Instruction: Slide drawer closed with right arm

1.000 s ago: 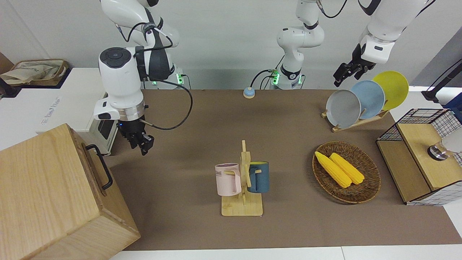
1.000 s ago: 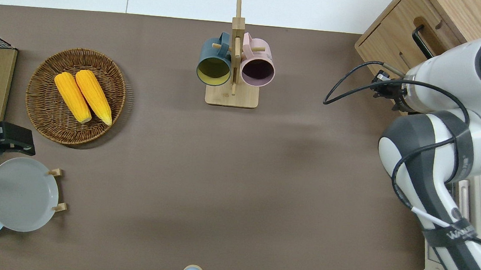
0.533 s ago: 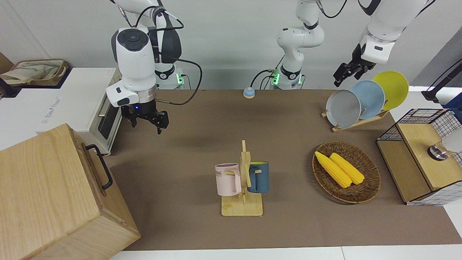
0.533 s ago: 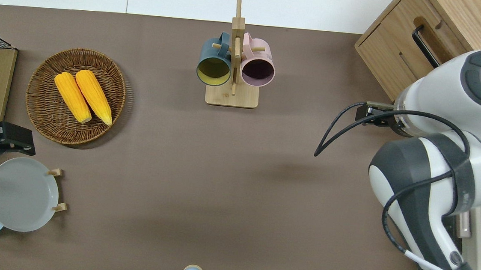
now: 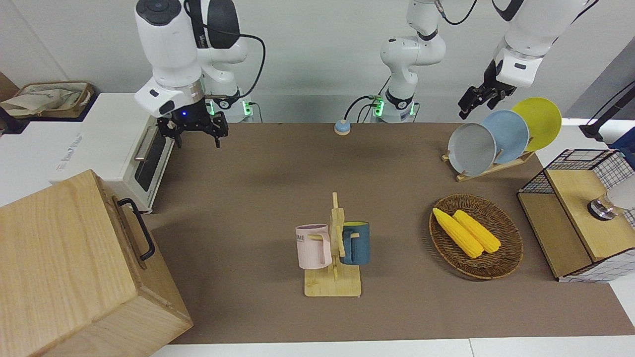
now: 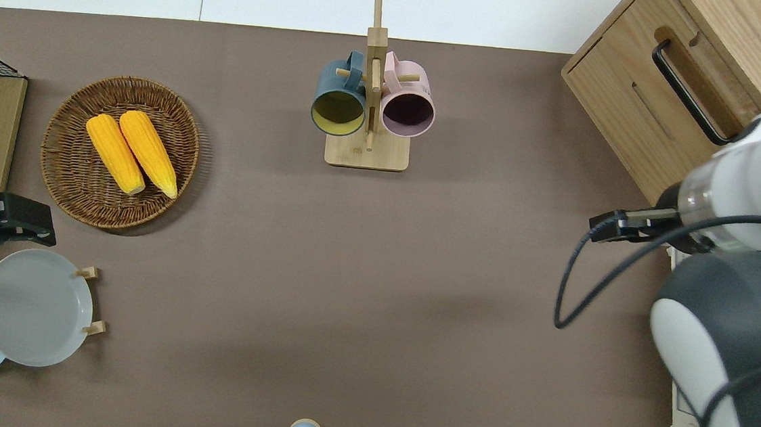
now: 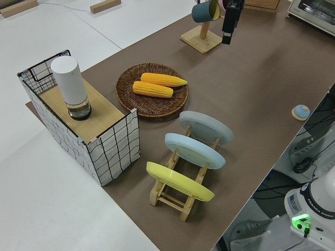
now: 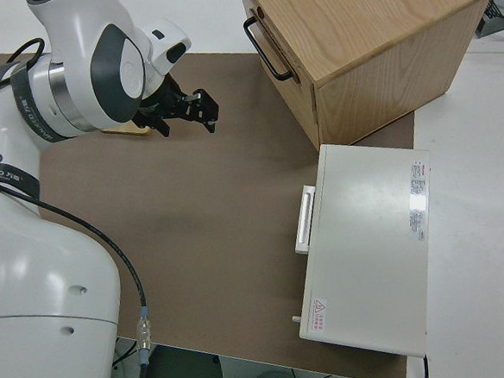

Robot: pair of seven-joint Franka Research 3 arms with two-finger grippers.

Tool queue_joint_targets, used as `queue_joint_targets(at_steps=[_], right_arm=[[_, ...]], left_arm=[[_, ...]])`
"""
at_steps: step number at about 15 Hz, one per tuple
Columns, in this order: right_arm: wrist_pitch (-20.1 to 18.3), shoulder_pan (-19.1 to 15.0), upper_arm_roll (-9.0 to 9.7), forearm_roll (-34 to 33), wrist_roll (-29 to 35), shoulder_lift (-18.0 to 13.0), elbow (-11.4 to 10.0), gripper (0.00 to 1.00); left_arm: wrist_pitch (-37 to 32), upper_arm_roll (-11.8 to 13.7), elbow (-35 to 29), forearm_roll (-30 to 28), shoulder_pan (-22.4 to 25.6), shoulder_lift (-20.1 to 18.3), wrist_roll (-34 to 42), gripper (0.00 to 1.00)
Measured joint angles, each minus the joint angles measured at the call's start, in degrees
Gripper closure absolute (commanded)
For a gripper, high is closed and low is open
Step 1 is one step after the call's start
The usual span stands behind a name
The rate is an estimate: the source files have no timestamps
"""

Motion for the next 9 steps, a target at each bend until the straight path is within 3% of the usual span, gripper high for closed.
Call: queue_joint_targets(at_steps=[2,4,9], right_arm=[[-2.8,0.9,-4.05,3.7,-5.9,-2.1,0.6,0.017],[-4.5,1.2,-6.17,5.1,-8.9,-3.4,1.9,0.017],[-4.9,2.9,-6.35,4.8,-9.0,-3.5,2.7,0.017]], left_arm=[[0.0,0.0,0.0,0.0,0.0,0.0,0.0,0.01],[0.0,0.0,0.0,0.0,0.0,0.0,0.0,0.01],[0.0,0.0,0.0,0.0,0.0,0.0,0.0,0.01]])
